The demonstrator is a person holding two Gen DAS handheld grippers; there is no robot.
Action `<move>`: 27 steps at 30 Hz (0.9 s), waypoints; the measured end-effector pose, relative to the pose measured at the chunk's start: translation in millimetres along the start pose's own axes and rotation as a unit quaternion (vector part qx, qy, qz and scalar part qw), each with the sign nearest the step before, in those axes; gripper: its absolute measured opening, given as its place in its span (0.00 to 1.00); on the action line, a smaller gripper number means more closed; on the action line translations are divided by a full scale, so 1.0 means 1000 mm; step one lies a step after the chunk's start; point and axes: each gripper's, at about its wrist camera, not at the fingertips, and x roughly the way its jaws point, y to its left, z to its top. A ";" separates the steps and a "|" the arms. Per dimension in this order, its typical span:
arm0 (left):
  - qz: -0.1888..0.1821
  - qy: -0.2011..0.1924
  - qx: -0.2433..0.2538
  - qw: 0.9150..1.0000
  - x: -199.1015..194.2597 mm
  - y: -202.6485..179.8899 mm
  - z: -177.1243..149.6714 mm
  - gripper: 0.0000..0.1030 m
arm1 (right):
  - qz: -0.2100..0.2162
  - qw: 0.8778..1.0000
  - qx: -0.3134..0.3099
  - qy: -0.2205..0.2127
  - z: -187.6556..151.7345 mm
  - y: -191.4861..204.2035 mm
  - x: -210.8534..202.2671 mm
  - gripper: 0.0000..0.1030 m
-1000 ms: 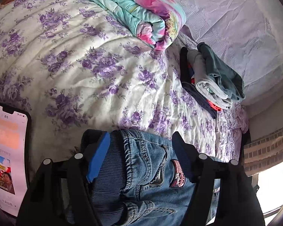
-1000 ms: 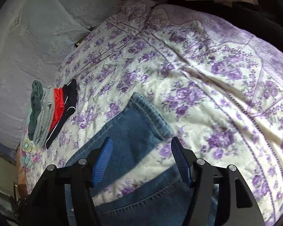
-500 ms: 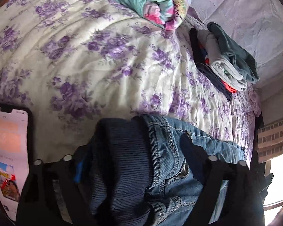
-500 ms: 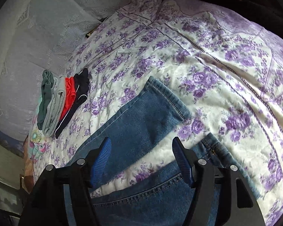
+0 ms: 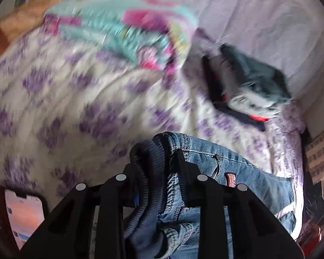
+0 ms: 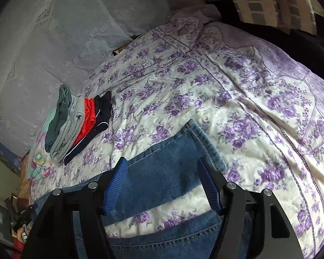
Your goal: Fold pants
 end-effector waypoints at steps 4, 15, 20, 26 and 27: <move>-0.048 -0.029 -0.052 0.997 -0.017 0.011 -0.014 0.29 | -0.002 0.998 -0.061 0.013 -0.003 0.038 0.018 0.65; -0.065 -0.040 0.091 0.993 -0.042 -0.071 -0.042 0.68 | 0.002 0.965 -0.221 0.139 -0.067 0.143 0.121 0.68; 0.012 0.021 0.099 0.995 0.036 -0.053 -0.064 0.68 | -0.043 0.943 -0.290 0.160 -0.083 0.162 0.154 0.81; -0.031 0.010 0.077 0.996 0.000 -0.066 -0.068 0.78 | -0.011 0.948 -0.301 0.100 -0.086 0.166 0.093 0.81; -0.036 0.007 0.082 0.996 -0.007 -0.065 -0.075 0.88 | -0.005 0.947 -0.304 0.109 -0.092 0.164 0.090 0.85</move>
